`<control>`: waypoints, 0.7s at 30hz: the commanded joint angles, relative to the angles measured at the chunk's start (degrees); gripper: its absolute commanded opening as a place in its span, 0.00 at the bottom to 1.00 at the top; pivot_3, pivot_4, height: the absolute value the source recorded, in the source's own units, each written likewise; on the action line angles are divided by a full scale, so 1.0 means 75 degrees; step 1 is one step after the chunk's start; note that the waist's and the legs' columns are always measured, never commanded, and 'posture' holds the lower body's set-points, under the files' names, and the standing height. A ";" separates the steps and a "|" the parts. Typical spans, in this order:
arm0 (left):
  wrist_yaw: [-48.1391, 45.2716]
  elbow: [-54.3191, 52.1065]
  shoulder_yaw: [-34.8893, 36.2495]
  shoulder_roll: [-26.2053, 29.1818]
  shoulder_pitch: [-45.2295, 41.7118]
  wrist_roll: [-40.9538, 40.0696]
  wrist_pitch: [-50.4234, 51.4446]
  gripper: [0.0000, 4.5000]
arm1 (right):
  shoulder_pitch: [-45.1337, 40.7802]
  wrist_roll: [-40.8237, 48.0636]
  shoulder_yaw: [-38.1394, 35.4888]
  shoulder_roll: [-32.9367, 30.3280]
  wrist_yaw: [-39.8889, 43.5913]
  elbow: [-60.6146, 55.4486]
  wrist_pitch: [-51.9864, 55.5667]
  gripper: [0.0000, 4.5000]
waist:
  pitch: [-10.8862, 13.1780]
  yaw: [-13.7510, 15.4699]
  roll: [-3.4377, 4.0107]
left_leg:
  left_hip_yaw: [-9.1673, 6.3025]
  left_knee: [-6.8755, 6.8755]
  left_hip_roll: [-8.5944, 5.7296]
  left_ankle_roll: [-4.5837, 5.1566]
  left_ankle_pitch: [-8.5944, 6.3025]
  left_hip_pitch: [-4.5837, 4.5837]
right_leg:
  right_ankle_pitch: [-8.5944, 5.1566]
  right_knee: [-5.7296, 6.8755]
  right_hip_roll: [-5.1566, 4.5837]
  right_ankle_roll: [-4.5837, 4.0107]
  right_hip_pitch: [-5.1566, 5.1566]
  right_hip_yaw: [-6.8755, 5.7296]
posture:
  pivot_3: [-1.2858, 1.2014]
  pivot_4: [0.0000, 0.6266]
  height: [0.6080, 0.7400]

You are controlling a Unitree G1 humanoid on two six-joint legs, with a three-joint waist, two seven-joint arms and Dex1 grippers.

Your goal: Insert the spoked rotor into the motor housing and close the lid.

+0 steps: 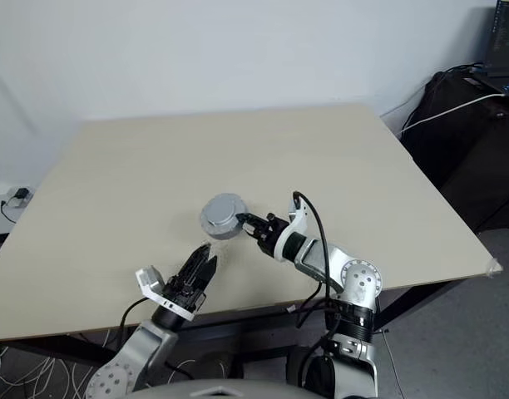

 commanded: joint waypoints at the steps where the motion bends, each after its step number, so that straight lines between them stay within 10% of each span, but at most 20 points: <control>1: -0.0177 -0.0373 -0.0075 -0.0309 -0.0051 -0.0106 -0.0134 1.00 | 0.0470 0.0497 0.0455 0.0501 0.0122 -0.0252 -0.0228 0.27 | 0.0000 0.0002 0.0000 | 0.0000 0.0001 0.0000 0.0000 0.0000 0.0000 | 0.0000 0.0000 0.0000 0.0000 0.0001 0.0000 | 0.52 0.00 1.00; 21: 0.0165 -0.0081 -0.0198 -0.0323 -0.0068 -0.0546 -0.0234 1.00 | 0.0860 0.1579 0.1426 -0.0156 -0.0091 -0.0406 -0.0914 0.27 | -0.0003 0.0001 -0.0001 | 0.0006 0.0017 0.0002 0.0005 0.0002 0.0003 | 0.0003 0.0004 0.0005 0.0013 0.0010 0.0007 | 0.52 0.00 1.00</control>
